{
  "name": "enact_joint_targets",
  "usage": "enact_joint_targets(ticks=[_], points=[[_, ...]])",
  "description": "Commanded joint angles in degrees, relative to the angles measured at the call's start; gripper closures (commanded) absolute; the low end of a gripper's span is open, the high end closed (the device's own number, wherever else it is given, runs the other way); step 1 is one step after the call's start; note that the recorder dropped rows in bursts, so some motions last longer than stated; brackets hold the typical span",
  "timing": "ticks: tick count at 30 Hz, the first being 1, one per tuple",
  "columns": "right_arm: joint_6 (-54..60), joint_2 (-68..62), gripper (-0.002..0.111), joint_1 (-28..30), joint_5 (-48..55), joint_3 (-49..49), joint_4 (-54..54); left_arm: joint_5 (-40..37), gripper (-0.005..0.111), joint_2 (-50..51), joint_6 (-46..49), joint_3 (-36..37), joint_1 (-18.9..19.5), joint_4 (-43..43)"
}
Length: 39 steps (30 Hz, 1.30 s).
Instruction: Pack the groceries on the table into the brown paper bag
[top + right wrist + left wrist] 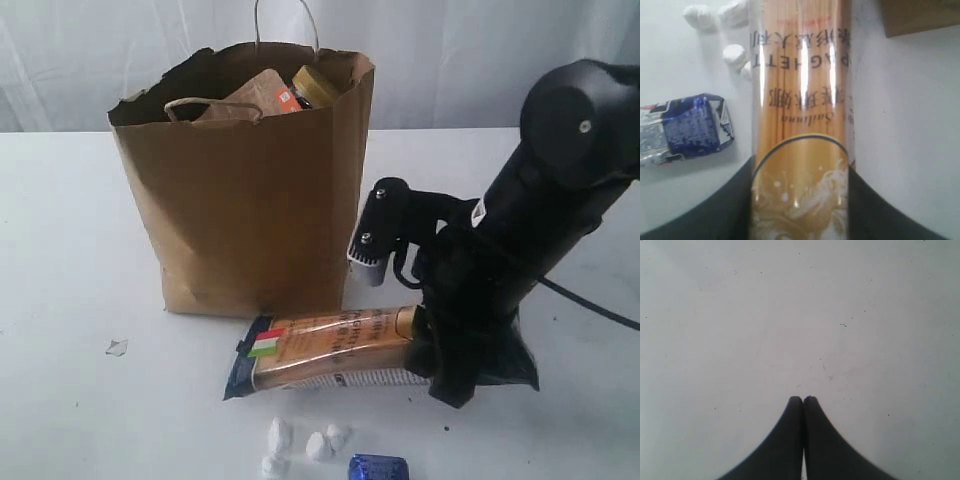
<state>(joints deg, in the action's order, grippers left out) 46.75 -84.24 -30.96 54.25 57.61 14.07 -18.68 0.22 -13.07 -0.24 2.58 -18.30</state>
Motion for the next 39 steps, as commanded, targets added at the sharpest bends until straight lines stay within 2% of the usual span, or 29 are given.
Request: enact_joint_targets(ticks=[1, 7, 13, 23, 39], points=[[-0.5, 6.1, 0.108, 0.2, 6.8, 0.3, 1.0, -0.2, 0.107, -0.2, -0.1, 0.2, -0.6, 0.1], [-0.8, 12.3, 0.108, 0.2, 13.8, 0.3, 0.7, -0.2, 0.107, -0.2, -0.1, 0.2, -0.6, 0.1], [-5.7, 17.7, 0.108, 0.2, 13.7, 0.8, 0.3, -0.2, 0.107, -0.2, -0.1, 0.2, -0.6, 0.1], [-7.3, 25.2, 0.108, 0.2, 15.7, 1.5, 0.3, -0.2, 0.107, -0.2, -0.1, 0.2, -0.6, 0.1], [-14.6, 27.6, 0.108, 0.2, 15.7, 13.8, 2.4, -0.2, 0.107, -0.2, -0.1, 0.2, -0.6, 0.1]])
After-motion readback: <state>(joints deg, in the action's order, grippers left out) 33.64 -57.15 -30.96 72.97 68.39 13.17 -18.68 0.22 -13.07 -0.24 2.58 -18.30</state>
